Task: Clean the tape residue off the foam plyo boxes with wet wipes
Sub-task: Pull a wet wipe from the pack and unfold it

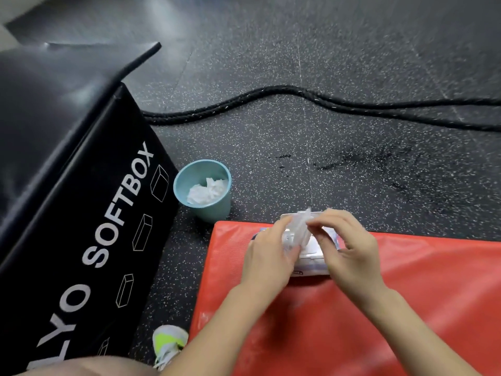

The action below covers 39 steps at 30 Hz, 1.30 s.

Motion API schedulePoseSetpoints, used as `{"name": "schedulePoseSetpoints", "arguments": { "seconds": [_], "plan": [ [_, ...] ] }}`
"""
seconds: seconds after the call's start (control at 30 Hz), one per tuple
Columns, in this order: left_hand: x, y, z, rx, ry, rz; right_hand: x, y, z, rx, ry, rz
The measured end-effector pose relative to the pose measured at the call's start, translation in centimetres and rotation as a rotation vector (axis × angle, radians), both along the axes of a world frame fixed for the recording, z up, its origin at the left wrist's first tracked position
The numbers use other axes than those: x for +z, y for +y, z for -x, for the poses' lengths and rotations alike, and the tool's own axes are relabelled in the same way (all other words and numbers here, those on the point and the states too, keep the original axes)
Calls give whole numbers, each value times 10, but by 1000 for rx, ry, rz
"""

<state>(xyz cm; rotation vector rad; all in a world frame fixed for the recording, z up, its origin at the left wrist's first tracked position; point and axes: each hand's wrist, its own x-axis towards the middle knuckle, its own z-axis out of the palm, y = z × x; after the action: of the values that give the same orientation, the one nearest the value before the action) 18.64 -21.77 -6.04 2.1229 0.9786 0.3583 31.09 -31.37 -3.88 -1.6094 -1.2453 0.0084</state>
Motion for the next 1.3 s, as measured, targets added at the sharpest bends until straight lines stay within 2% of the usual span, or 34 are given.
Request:
{"name": "schedulePoseSetpoints", "arguments": {
  "seconds": [0.13, 0.3, 0.4, 0.5, 0.57, 0.7, 0.8, 0.87, 0.97, 1.03, 1.3],
  "plan": [
    [14, 5, 10, 77, -117, 112, 39, 25, 9, 129, 43, -91],
    [73, 28, 26, 96, -460, 500, 78, 64, 20, 244, 187, -65],
    [97, 38, 49, 157, -527, 472, 94, 80, 25, 312, 200, -34],
    [106, 38, 74, 241, -601, 430, 101, 89, 31, 350, 117, -1],
    [107, 37, 86, 275, -642, 435, 100, 92, 36, 333, 44, 12],
    [91, 34, 97, 355, -683, 484, 80, 86, 40, 233, 32, 83],
    [75, 26, 91, 441, -594, 463, 38, 66, 34, 176, -45, 237],
    [67, 20, 86, 517, -482, 377, 5, 50, 28, 130, -196, 358],
    [59, 13, 81, 556, -395, 347, -40, 34, 10, 27, -499, 366],
    [55, 10, 82, 558, -343, 328, -55, 24, 0, -47, -595, 360],
    [48, 12, 86, 574, -343, 344, -87, -29, 1, -59, -540, 305]
  ]
}}
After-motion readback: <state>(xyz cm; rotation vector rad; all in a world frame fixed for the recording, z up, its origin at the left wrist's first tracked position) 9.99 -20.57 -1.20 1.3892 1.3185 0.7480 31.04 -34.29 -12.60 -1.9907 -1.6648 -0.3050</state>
